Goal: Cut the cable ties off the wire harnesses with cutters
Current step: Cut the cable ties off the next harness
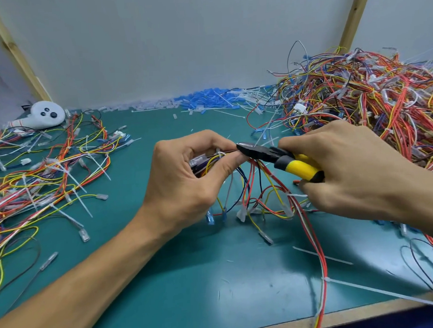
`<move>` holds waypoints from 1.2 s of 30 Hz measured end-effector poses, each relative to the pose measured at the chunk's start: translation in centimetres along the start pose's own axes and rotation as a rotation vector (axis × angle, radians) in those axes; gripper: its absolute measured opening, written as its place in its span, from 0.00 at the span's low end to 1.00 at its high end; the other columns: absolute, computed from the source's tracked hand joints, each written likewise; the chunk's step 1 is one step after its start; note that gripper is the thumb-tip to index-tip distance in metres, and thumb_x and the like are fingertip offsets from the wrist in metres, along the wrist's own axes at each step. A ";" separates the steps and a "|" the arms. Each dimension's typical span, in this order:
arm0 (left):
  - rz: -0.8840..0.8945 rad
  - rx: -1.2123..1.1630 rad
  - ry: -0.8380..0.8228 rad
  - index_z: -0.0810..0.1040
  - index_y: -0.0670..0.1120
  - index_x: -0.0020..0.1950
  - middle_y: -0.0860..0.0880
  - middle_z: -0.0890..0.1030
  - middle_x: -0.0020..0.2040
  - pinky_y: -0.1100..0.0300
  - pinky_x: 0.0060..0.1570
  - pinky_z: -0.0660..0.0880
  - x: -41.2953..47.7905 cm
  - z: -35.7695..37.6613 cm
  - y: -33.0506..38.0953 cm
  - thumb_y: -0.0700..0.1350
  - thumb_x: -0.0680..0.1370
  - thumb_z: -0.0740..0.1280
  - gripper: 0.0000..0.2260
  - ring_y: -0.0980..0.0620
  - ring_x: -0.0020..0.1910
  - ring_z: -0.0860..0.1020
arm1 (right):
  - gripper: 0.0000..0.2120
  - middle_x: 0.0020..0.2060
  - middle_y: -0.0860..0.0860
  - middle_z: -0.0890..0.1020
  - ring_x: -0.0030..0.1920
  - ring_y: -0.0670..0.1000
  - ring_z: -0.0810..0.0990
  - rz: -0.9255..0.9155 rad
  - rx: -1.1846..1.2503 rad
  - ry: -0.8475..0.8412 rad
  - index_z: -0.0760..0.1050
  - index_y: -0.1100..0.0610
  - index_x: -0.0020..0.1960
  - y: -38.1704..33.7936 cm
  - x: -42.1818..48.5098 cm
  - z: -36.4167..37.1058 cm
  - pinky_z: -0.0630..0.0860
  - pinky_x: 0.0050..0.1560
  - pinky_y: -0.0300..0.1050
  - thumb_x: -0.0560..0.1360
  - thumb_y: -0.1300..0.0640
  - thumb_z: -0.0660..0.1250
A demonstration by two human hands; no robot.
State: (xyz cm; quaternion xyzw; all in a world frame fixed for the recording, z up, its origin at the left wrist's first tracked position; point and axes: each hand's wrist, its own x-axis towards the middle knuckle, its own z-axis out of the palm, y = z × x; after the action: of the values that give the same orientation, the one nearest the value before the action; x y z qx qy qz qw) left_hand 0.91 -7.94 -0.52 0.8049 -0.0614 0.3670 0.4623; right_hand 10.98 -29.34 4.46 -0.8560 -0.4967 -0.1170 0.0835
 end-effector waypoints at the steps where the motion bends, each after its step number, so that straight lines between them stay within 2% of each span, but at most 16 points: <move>1: -0.004 -0.004 -0.004 0.86 0.42 0.45 0.46 0.85 0.36 0.52 0.29 0.72 0.0 0.0 0.1 0.42 0.76 0.77 0.04 0.50 0.29 0.77 | 0.08 0.27 0.53 0.71 0.32 0.59 0.69 0.009 -0.002 0.007 0.68 0.52 0.38 0.1 0.0 -0.1 0.70 0.29 0.53 0.63 0.53 0.65; 4: -0.013 -0.006 -0.009 0.86 0.42 0.45 0.47 0.85 0.37 0.53 0.31 0.74 0.1 0.1 0.3 0.41 0.76 0.77 0.03 0.50 0.31 0.78 | 0.08 0.24 0.56 0.65 0.29 0.61 0.65 0.032 0.022 0.000 0.65 0.53 0.33 0.1 0.2 -0.5 0.67 0.27 0.55 0.60 0.54 0.64; 7: -0.015 -0.021 -0.009 0.86 0.40 0.46 0.46 0.86 0.38 0.54 0.33 0.76 0.1 0.1 0.4 0.41 0.76 0.77 0.04 0.48 0.32 0.80 | 0.13 0.24 0.59 0.64 0.29 0.61 0.61 0.048 0.050 -0.009 0.64 0.55 0.32 0.1 0.1 -0.6 0.66 0.27 0.56 0.62 0.59 0.70; 9: -0.022 -0.037 -0.015 0.86 0.40 0.47 0.47 0.87 0.39 0.53 0.34 0.78 0.0 0.1 0.5 0.41 0.76 0.77 0.04 0.46 0.35 0.82 | 0.16 0.25 0.60 0.64 0.29 0.58 0.57 0.068 0.098 -0.010 0.63 0.57 0.31 0.1 0.1 -0.5 0.65 0.27 0.58 0.62 0.64 0.72; 11: -0.031 -0.055 -0.014 0.86 0.40 0.47 0.47 0.87 0.40 0.50 0.37 0.80 0.1 0.1 0.7 0.41 0.75 0.77 0.05 0.44 0.37 0.84 | 0.13 0.26 0.61 0.64 0.30 0.58 0.57 0.069 0.132 0.000 0.64 0.58 0.31 0.0 0.2 -0.5 0.65 0.27 0.59 0.62 0.63 0.70; 14: -0.039 -0.064 -0.001 0.86 0.40 0.46 0.45 0.87 0.40 0.47 0.37 0.79 0.2 -0.2 0.7 0.42 0.75 0.77 0.06 0.42 0.37 0.83 | 0.07 0.25 0.60 0.64 0.30 0.63 0.61 0.042 0.116 0.049 0.67 0.54 0.32 -0.1 0.3 -0.7 0.65 0.26 0.58 0.60 0.58 0.66; 16: -0.040 -0.070 -0.007 0.86 0.40 0.46 0.45 0.86 0.39 0.47 0.36 0.78 0.1 -0.3 0.7 0.41 0.74 0.77 0.05 0.41 0.36 0.83 | 0.07 0.24 0.57 0.63 0.30 0.63 0.62 0.036 0.059 0.056 0.67 0.51 0.32 0.0 0.3 -0.8 0.65 0.26 0.57 0.60 0.56 0.66; 19: -0.035 -0.069 -0.022 0.86 0.41 0.46 0.44 0.86 0.38 0.44 0.32 0.75 0.0 -0.2 0.7 0.41 0.75 0.77 0.04 0.37 0.34 0.80 | 0.08 0.23 0.56 0.65 0.30 0.61 0.64 0.051 -0.026 0.017 0.69 0.55 0.35 0.3 0.2 -0.7 0.66 0.28 0.53 0.60 0.53 0.65; 23: -0.023 -0.048 -0.015 0.86 0.42 0.46 0.39 0.84 0.36 0.42 0.29 0.72 0.2 -0.2 0.4 0.42 0.75 0.77 0.04 0.35 0.32 0.77 | 0.10 0.26 0.55 0.70 0.32 0.59 0.68 0.059 -0.045 -0.004 0.71 0.54 0.39 0.3 0.3 -0.5 0.68 0.31 0.51 0.60 0.51 0.66; 26: -0.012 -0.027 -0.007 0.86 0.43 0.45 0.40 0.84 0.36 0.42 0.30 0.73 0.1 -0.2 0.2 0.43 0.75 0.77 0.04 0.35 0.32 0.78 | 0.10 0.27 0.55 0.70 0.32 0.60 0.68 0.044 -0.064 0.001 0.70 0.54 0.38 0.4 0.3 -0.5 0.68 0.30 0.51 0.59 0.52 0.65; 30: -0.013 0.000 -0.002 0.86 0.43 0.45 0.43 0.85 0.37 0.43 0.31 0.75 0.1 -0.1 0.3 0.42 0.75 0.78 0.04 0.37 0.33 0.81 | 0.09 0.24 0.56 0.65 0.30 0.62 0.65 0.009 -0.066 0.012 0.65 0.55 0.34 0.5 0.2 -0.7 0.65 0.27 0.51 0.59 0.53 0.64; 36: -0.013 0.015 -0.005 0.87 0.42 0.45 0.47 0.84 0.34 0.52 0.28 0.72 0.0 0.1 0.4 0.43 0.75 0.78 0.05 0.47 0.28 0.77 | 0.10 0.24 0.56 0.64 0.29 0.61 0.62 0.012 0.005 -0.008 0.62 0.54 0.32 0.4 0.1 -0.6 0.66 0.27 0.55 0.59 0.54 0.64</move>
State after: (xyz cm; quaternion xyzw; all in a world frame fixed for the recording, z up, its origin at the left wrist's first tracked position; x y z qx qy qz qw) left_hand 0.77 -8.31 -0.26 0.8097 -0.0543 0.3624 0.4584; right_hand 11.31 -29.58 5.04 -0.8593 -0.4920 -0.1116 0.0842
